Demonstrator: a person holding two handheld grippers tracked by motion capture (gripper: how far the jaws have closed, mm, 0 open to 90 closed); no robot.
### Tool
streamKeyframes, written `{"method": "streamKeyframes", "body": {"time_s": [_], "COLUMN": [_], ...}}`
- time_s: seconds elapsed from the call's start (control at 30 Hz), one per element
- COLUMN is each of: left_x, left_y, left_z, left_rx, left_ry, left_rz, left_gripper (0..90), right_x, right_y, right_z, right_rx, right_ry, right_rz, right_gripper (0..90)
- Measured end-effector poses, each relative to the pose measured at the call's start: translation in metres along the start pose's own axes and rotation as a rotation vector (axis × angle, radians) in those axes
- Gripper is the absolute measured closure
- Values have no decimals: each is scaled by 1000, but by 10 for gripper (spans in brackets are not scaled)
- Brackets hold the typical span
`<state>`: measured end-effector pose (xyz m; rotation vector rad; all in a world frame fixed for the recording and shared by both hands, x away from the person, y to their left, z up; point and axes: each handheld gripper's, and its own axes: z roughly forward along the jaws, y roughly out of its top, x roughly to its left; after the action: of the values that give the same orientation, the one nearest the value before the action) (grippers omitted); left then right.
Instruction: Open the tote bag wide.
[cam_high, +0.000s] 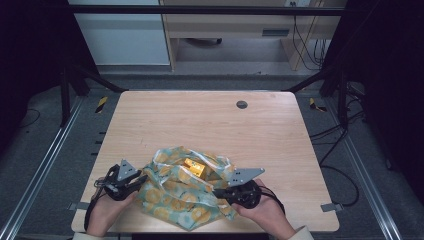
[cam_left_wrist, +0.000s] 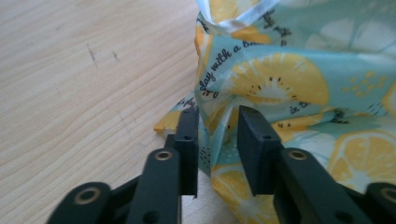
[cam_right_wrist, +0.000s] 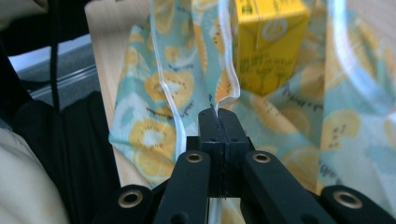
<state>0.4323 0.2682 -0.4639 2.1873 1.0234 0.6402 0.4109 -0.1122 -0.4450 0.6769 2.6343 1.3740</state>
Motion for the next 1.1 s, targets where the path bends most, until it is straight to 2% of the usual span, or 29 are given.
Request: {"method": "streamKeyframes", "body": {"time_s": [0.27, 0.33, 0.37, 0.5, 0.53, 0.57, 0.63, 0.73, 0.77, 0.8, 0.93, 1.0, 1.03, 1.07, 1.1], "left_x": [-2, -5, -11, -23, -26, -30, -41, -46, -50, -50, -55, -58, -59, -60, -61], "left_y": [9, 14, 20, 31, 35, 39, 51, 56, 59, 59, 51, 47, 45, 43, 41], "left_z": [-28, -34, -37, -40, -40, -41, -38, -32, -23, -23, -3, 1, 2, 2, 2], "left_rx": [-119, -145, -171, -188, -197, -211, -221, -219, -194, -194, -110, -71, -66, -64, -61], "left_ry": [-11, -30, -51, -76, -89, -104, -118, -124, -122, -122, -116, -96, -99, -101, -98], "left_rz": [-47, -62, -61, -58, -63, -74, -74, -81, -87, -87, -62, -24, -13, -7, 7], "left_gripper": [604, 581, 567, 507, 455, 455, 380, 336, 295, 287, 278, 347, 403, 403, 445], "right_x": [1, 2, 2, 3, 3, 3, 4, 4, 5, 6, 6, 5, 5, 5, 5], "right_y": [-10, -11, -12, -13, -13, -13, -13, -13, -13, -14, -14, -14, -14, -14, -14], "right_z": [12, 15, 16, 19, 20, 20, 22, 23, 24, 25, 25, 25, 25, 25, 25], "right_rx": [56, 63, 68, 74, 82, 82, 88, 83, 90, 89, 93, 89, 85, 85, 84], "right_ry": [-13, -14, -12, -6, -5, -5, -6, -1, -1, -1, -2, -7, -9, -9, -15], "right_rz": [-14, -16, -17, -24, -23, -23, -26, -32, -36, -42, -44, -43, -42, -42, -43], "right_gripper": [900, 900, 900, 897, 894, 894, 887, 884, 878, 874, 863, 839, 825, 825, 810]}}
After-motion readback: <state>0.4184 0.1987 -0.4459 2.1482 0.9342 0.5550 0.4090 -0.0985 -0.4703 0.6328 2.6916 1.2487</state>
